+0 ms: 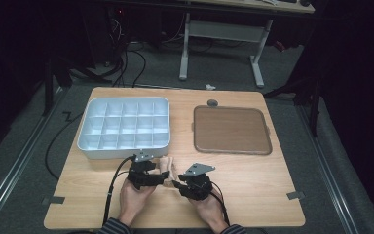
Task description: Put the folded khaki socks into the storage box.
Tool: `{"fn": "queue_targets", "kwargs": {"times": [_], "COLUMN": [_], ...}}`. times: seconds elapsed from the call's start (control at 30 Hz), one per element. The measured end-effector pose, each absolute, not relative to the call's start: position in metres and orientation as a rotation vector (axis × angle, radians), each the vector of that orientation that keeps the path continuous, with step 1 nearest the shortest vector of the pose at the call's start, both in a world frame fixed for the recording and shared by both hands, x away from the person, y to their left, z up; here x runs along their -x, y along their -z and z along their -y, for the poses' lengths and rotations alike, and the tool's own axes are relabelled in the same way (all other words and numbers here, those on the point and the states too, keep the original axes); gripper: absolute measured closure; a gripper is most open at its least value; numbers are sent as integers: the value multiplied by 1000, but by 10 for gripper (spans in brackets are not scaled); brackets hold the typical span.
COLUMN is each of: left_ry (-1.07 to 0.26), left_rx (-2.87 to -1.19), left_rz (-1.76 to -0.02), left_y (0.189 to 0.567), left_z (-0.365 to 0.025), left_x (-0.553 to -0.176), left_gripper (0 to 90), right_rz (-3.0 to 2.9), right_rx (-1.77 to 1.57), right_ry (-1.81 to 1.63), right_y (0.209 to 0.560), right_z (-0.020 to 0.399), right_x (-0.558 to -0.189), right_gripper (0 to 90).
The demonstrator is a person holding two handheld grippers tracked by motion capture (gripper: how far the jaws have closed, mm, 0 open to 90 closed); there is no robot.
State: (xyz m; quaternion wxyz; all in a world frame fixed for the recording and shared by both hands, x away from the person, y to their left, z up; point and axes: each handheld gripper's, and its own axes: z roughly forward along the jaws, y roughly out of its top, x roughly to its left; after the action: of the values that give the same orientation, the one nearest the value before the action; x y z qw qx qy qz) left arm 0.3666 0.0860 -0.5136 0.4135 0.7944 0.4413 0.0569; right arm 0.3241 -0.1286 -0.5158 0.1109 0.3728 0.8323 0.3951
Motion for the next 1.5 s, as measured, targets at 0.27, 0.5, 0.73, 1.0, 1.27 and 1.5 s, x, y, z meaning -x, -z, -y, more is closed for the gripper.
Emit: {"fn": "queue_targets", "kwargs": {"times": [0.27,0.5,0.73,1.0,1.27,1.5], "left_ry": [-132,-110,-96,-64,-18,13], "left_rx": [-1967,-1988,-2044,-2065,-2060,-2058], "left_rz": [-1147,-1188,-1195,-1175,-1147,-1128], "left_y": [507,510,517,519,518,516], "left_z": [-80,-74,-69,-66,-71,-75], "left_x": [-376,-382,-386,-389,-390,-388], "left_gripper": [291,293,382,498,695,732], "right_rz": [-2402,-2335,-2254,-2145,-2107,-2113], "right_rx": [-1104,-1165,-1229,-1337,-1382,-1393], "right_ry": [-1207,-1182,-1042,-981,-927,-888], "right_y": [507,506,512,519,525,530], "right_z": [144,167,190,222,232,230], "right_x": [-317,-319,-326,-329,-335,-339], "right_gripper": [650,624,574,528,489,478]}}
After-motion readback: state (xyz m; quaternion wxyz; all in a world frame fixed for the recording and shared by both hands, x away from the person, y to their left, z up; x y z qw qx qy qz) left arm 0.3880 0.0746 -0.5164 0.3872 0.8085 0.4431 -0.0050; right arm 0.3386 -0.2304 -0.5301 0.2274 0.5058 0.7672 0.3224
